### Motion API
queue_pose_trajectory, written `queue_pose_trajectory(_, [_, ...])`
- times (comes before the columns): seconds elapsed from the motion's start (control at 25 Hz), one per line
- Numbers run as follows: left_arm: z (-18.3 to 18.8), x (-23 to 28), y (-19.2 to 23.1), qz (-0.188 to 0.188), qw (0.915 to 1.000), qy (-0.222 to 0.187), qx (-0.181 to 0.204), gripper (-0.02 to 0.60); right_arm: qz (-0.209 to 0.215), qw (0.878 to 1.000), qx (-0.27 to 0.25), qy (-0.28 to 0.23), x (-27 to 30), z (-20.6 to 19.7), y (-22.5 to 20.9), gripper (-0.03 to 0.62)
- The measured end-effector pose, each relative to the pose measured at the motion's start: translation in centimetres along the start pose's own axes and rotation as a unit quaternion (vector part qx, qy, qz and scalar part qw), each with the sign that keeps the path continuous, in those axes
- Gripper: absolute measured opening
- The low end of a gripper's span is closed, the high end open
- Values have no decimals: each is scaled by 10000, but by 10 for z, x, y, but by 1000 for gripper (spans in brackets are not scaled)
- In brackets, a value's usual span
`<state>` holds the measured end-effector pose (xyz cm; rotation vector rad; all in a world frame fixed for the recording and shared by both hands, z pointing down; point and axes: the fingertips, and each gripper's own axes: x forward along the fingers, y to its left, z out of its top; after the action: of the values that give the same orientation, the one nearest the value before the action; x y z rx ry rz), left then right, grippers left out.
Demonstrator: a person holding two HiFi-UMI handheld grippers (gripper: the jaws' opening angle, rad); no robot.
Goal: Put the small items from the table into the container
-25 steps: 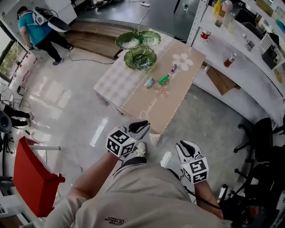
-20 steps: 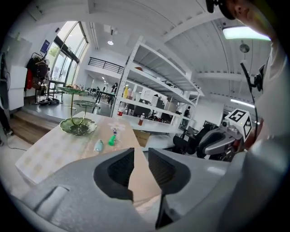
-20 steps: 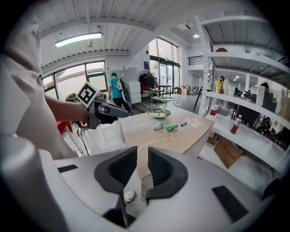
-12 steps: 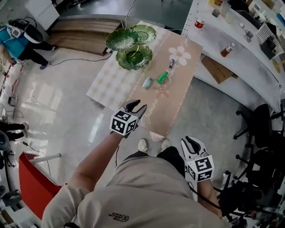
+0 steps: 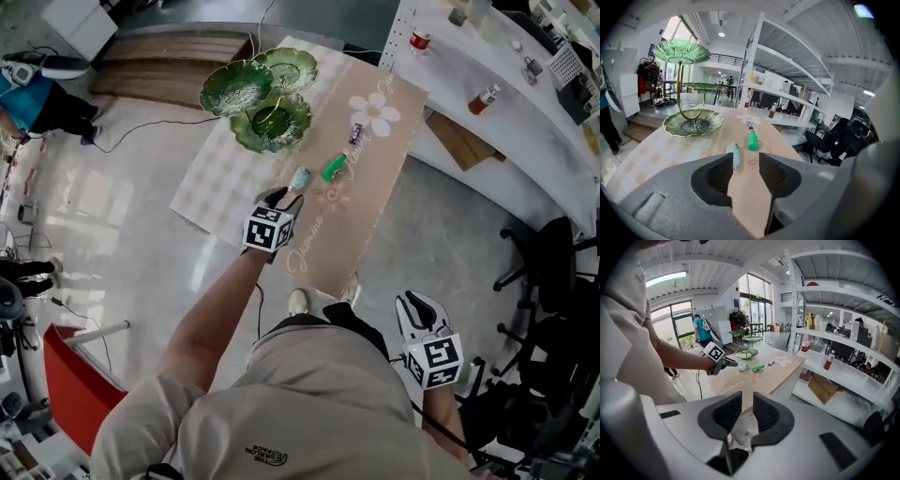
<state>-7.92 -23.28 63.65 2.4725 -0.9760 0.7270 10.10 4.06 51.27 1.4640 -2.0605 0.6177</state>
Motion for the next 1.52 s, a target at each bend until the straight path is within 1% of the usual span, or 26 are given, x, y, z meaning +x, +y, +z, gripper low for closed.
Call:
queue_pose_trajectory(0.2, [-1,43,22,321,9992,238,-45,164,-146,9998,48,123,-6,-5,-35,84])
queue_pose_trajectory(0.28, [-4,57,28,383,9986,363,12,169,-200,9996,73,163,-9,-7,-46,84])
queue_pose_trajectory(0.4, [-12,76,32,417,9974,578,84,196,-247,9994,99,226,-11,-10,-59,84])
queue_pose_trajectory(0.56, [-24,89,39,632,9944,830,164,198,-272,9992,97,282,-12,-10,-75,84])
queue_pose_trajectory(0.64, [-24,91,39,704,9937,825,296,196,-264,9992,87,302,-11,-8,-81,84])
queue_pose_trajectory(0.72, [-26,90,38,737,9932,820,373,179,-232,9993,55,303,-10,-7,-86,84])
queue_pose_trajectory(0.84, [-27,86,38,812,9925,840,367,178,-155,9995,-15,269,-5,-3,-91,84])
queue_pose_trajectory(0.96, [-19,77,33,743,9944,684,300,178,-22,9997,-83,244,1,1,-91,83])
queue_pose_trajectory(1.04, [-13,65,29,751,9951,619,186,178,90,9997,-140,204,7,5,-90,83])
queue_pose_trajectory(1.2, [5,35,20,717,9966,410,21,178,366,9989,-257,107,20,14,-84,83])
queue_pose_trajectory(1.4, [38,-15,9,641,9979,78,-7,178,761,9958,-501,-23,41,31,-69,82])
queue_pose_trajectory(1.52, [55,-44,3,583,9983,-43,-35,178,930,9936,-621,-135,51,42,-65,81])
